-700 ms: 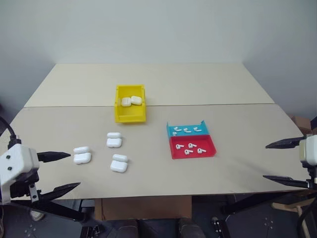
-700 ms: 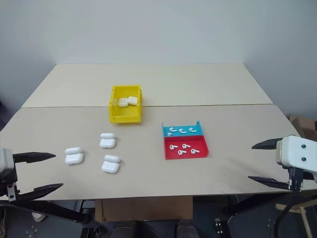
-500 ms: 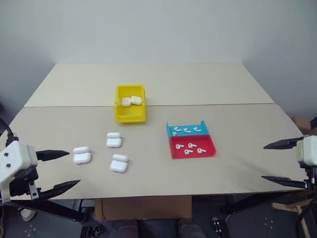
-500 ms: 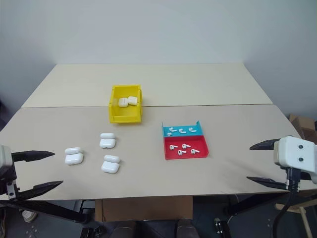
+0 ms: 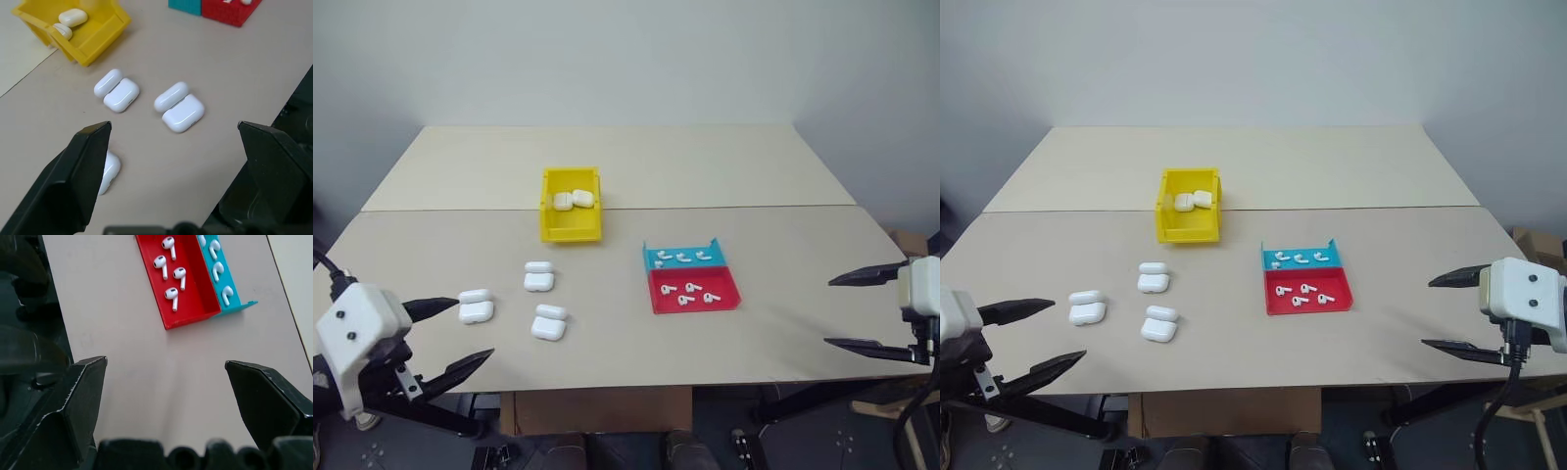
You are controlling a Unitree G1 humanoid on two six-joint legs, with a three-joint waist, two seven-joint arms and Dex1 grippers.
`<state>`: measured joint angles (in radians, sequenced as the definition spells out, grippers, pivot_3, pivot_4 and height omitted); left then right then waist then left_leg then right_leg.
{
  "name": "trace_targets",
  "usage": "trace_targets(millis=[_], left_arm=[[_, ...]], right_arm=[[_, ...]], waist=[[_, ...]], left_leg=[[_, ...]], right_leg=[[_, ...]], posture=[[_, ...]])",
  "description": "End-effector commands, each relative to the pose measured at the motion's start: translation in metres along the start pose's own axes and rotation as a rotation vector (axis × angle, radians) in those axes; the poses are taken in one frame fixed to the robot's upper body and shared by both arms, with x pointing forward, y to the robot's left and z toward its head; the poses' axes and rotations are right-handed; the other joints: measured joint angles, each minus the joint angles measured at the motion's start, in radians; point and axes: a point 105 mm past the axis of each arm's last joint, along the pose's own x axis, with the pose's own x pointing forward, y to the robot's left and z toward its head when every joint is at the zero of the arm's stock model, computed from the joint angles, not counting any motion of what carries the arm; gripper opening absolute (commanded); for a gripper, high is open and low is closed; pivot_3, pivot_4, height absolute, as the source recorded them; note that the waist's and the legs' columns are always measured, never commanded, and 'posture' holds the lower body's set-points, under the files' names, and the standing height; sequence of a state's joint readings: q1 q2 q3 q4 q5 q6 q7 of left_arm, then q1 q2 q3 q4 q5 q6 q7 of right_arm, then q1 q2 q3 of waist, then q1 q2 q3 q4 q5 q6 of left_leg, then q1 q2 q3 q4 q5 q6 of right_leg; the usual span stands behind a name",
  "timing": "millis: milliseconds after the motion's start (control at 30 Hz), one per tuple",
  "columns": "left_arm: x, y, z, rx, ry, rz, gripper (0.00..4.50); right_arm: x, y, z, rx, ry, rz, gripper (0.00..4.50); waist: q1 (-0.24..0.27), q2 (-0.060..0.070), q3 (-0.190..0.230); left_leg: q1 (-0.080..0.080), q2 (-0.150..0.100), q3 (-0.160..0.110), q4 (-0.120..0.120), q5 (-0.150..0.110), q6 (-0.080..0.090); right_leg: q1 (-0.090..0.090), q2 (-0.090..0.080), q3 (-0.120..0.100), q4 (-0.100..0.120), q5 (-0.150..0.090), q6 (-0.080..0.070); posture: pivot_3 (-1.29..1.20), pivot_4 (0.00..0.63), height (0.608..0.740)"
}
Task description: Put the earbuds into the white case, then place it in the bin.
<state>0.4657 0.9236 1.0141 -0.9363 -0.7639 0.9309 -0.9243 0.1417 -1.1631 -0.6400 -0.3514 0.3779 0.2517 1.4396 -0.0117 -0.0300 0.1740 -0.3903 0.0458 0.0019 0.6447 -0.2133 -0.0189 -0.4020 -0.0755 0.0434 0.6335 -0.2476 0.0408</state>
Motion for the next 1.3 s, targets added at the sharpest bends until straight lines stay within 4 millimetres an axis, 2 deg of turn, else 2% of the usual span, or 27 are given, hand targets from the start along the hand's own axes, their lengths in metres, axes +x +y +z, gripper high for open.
trace_targets(millis=[33,133,233,400,467,533,667,867,933,1067,1133,1300], left_arm=[[0.005,0.005,-0.007,-0.083,0.169,0.081,4.50],[0.012,0.025,-0.020,-0.197,0.290,0.233,4.50],[0.022,0.045,-0.024,-0.263,0.289,0.355,4.50],[0.039,0.054,-0.031,-0.335,0.304,0.465,4.50],[0.047,0.050,-0.024,-0.472,0.283,0.486,4.50],[0.043,0.054,-0.026,-0.575,0.349,0.577,4.50],[0.045,0.063,-0.031,-0.649,0.343,0.717,4.50],[0.065,0.069,-0.028,-0.771,0.298,0.765,4.50],[0.071,0.070,-0.021,-0.732,0.303,0.740,4.50],[0.077,0.081,-0.024,-0.824,0.308,0.797,4.50],[0.078,0.082,-0.021,-0.749,0.332,0.751,4.50],[0.082,0.087,-0.027,-0.754,0.379,0.703,4.50]], right_arm=[[-0.004,0.002,0.005,-0.015,0.008,0.010,4.48],[-0.001,0.003,0.004,-0.010,0.014,0.019,4.48],[0.003,0.001,0.004,-0.007,0.008,0.024,4.48],[0.012,-0.001,0.006,-0.003,-0.012,0.023,4.48],[0.015,-0.001,0.007,0.004,-0.017,0.022,4.48],[0.018,0.001,0.007,0.012,-0.023,0.025,4.48],[0.022,0.006,0.004,0.032,-0.021,0.032,4.48],[0.025,0.012,0.004,0.053,-0.028,0.031,4.48],[0.025,0.014,0.004,0.062,-0.026,0.026,4.48],[0.024,0.019,0.002,0.074,-0.012,0.025,4.48],[0.023,0.020,0.002,0.079,-0.010,0.024,4.48],[0.025,0.022,0.001,0.089,-0.010,0.017,4.48]], waist=[[0.007,0.000,0.000],[0.008,0.000,0.000],[-0.003,-0.001,0.000],[-0.013,-0.004,0.001],[-0.010,-0.009,0.003],[-0.004,-0.011,0.003],[0.008,-0.005,0.003],[0.026,-0.006,0.003],[0.029,-0.008,0.003],[0.028,-0.008,0.003],[0.023,-0.009,0.003],[0.024,-0.009,0.003]], left_leg=[[0.001,0.000,0.000,0.000,0.000,0.000],[0.002,-0.001,-0.001,0.002,0.000,0.000],[0.003,-0.001,-0.001,0.003,0.000,0.000],[0.002,0.000,-0.001,0.002,0.000,0.000],[0.002,-0.001,-0.001,0.001,0.000,0.000],[0.003,0.006,-0.004,0.001,0.000,0.000],[0.003,-0.001,0.002,0.000,0.000,0.000],[0.003,-0.002,0.002,0.001,0.001,-0.002],[0.003,-0.002,0.002,0.000,0.002,-0.003],[0.002,-0.002,0.002,0.001,0.002,-0.003],[0.002,-0.002,0.001,0.000,0.002,-0.003],[0.002,-0.002,0.001,0.000,0.002,-0.003]], right_leg=[[0.000,0.000,0.000,0.000,0.000,0.000],[0.001,0.000,0.001,0.004,0.000,0.000],[0.001,0.000,0.001,0.008,0.000,0.000],[-0.001,0.001,0.003,0.008,0.003,0.005],[-0.001,0.001,0.003,0.008,0.003,0.005],[-0.003,-0.001,0.003,0.010,0.009,-0.005],[-0.001,-0.004,0.004,0.008,0.007,-0.008],[-0.001,0.000,0.004,0.006,0.006,-0.011],[-0.001,0.000,0.004,0.007,0.007,-0.009],[0.000,-0.001,0.004,0.006,0.009,-0.004],[0.000,-0.001,0.004,0.006,0.009,-0.004],[-0.001,0.000,0.004,0.006,0.009,-0.003]], posture=[[0.00,0.150,0.740],[0.00,0.150,0.740],[0.00,0.150,0.740],[0.00,0.150,0.740],[0.00,0.150,0.740],[0.00,0.150,0.740],[0.00,0.150,0.740],[0.00,0.150,0.740],[0.00,0.150,0.740],[0.00,0.150,0.740],[0.00,0.150,0.740],[0.00,0.150,0.740]])
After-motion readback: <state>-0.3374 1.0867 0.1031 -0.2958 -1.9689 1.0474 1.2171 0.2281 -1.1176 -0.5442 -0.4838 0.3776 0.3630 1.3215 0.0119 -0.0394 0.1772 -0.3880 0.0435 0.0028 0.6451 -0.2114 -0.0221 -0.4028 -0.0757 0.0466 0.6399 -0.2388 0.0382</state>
